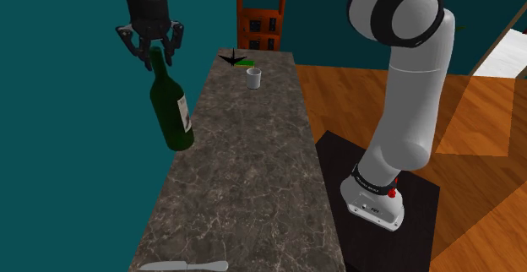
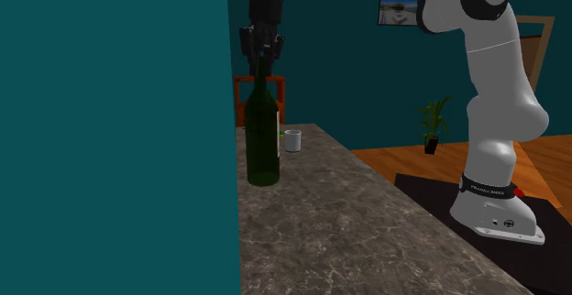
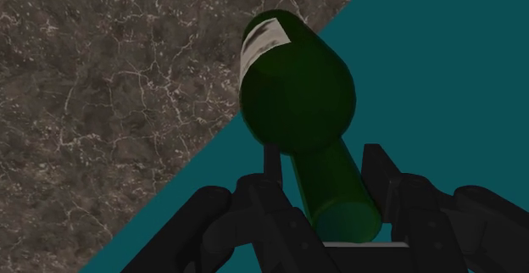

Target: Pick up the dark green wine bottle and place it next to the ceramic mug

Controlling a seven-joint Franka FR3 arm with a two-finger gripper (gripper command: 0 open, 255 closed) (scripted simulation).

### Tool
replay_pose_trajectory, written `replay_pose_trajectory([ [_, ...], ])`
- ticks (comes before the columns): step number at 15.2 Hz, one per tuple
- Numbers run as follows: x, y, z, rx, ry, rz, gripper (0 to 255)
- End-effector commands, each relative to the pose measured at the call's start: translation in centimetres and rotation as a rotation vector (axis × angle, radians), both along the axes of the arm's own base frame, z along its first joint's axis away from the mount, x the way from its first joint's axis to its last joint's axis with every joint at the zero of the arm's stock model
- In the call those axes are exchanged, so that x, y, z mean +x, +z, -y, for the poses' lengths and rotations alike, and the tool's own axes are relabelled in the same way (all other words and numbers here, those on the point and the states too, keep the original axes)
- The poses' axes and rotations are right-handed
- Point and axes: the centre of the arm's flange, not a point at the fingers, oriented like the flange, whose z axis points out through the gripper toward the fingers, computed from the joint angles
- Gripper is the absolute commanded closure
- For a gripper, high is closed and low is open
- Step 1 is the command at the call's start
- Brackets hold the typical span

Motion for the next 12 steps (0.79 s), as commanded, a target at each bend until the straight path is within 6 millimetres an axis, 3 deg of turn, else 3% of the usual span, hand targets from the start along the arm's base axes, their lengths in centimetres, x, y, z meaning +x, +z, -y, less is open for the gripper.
replay_pose_trajectory([
  [1, -0.1, 1.2, -0.1, 0.000, 0.000, 0.000, 255],
  [2, -0.1, 1.5, -0.1, 0.000, 0.000, 0.000, 255],
  [12, 2.5, 1.5, 12.9, 0.000, 0.000, 0.000, 255],
])
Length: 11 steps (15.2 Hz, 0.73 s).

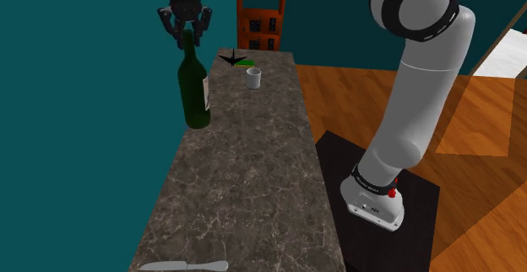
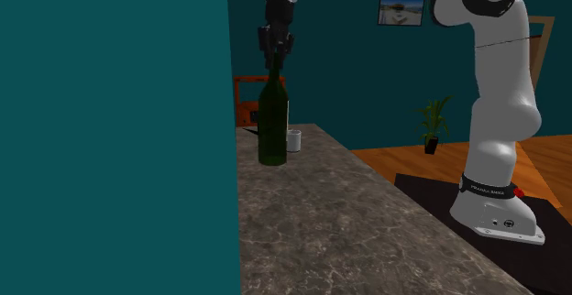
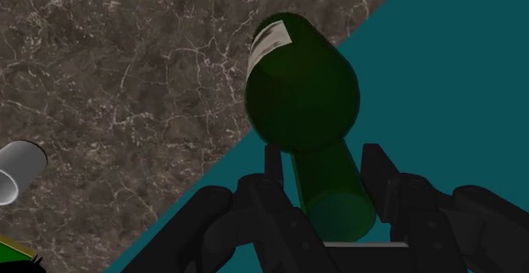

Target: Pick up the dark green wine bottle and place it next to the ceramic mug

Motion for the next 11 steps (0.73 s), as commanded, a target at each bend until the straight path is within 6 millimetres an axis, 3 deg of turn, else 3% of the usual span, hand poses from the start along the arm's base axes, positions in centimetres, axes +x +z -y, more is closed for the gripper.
replay_pose_trajectory([
  [1, 0.4, 0.1, 3.1, 0.001, 0.001, 0.001, 255],
  [11, 2.9, 0.1, 16.0, 0.001, 0.001, 0.001, 255],
])
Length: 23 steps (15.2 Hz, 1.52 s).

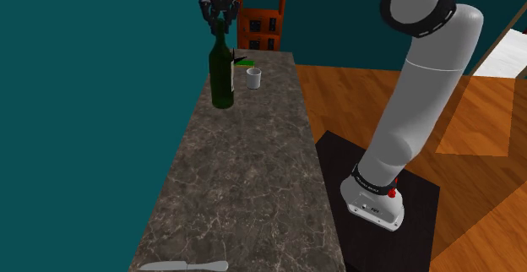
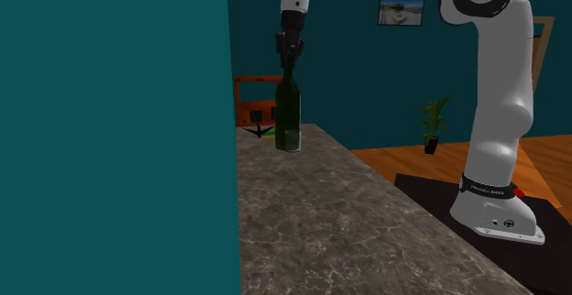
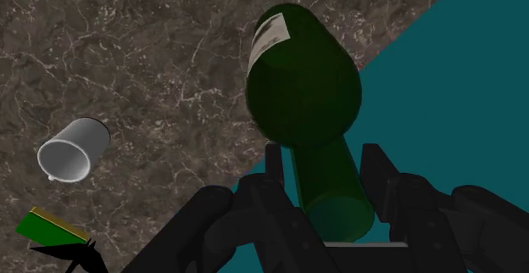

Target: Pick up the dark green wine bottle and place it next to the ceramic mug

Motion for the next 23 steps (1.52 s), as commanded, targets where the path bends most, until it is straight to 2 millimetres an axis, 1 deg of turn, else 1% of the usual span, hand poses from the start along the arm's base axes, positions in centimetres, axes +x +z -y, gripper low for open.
replay_pose_trajectory([
  [1, 0.3, 0.3, 2.6, 0.000, 0.002, 0.001, 255],
  [21, 5.4, 0.4, 28.5, 0.000, 0.002, 0.001, 255],
  [22, 5.5, 0.4, 29.2, 0.000, 0.002, 0.001, 255],
  [23, 5.6, -0.1, 29.2, 0.000, 0.002, 0.001, 255],
])
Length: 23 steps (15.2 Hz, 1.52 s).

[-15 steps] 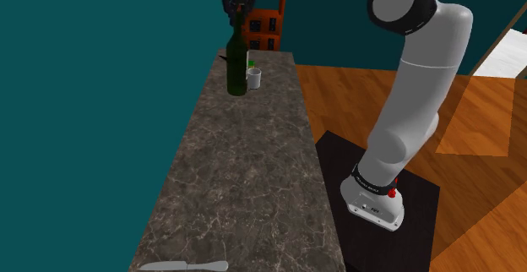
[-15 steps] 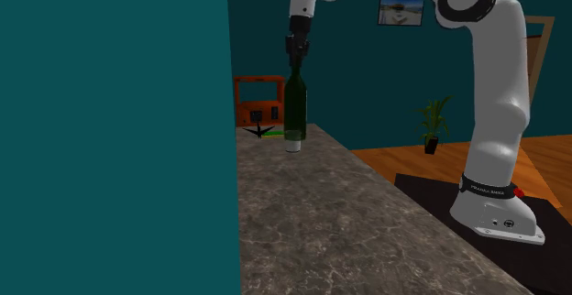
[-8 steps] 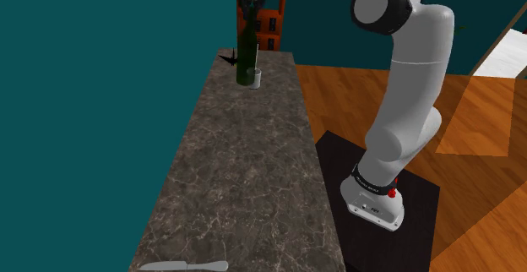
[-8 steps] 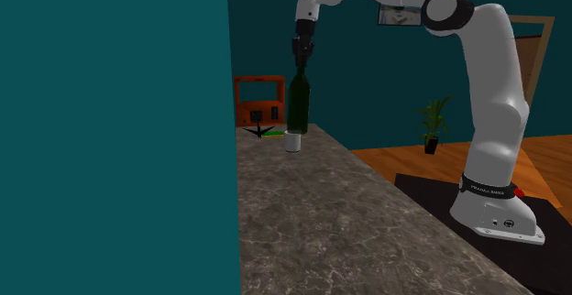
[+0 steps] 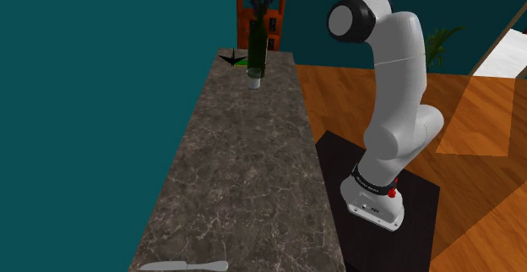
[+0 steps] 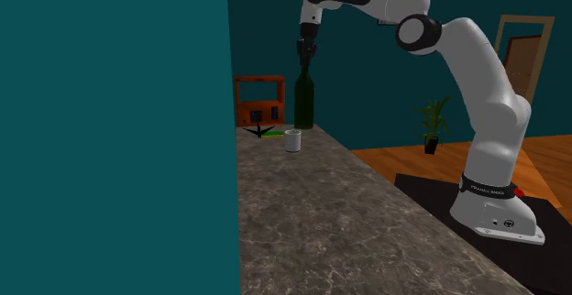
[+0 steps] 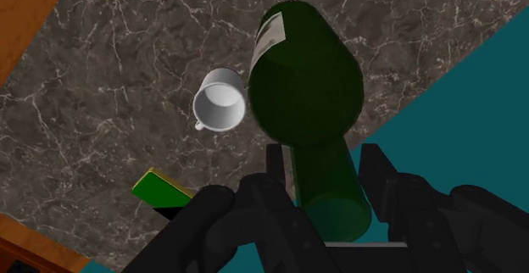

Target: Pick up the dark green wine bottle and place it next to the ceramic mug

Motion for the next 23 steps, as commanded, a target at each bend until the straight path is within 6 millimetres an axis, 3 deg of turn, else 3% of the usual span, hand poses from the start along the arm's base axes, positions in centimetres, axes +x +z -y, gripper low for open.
replay_pose_trajectory([
  [1, -0.1, -0.8, 0.5, 0.000, 0.001, 0.001, 255],
  [23, -0.1, -12.4, 0.5, 0.000, 0.001, 0.001, 255],
])
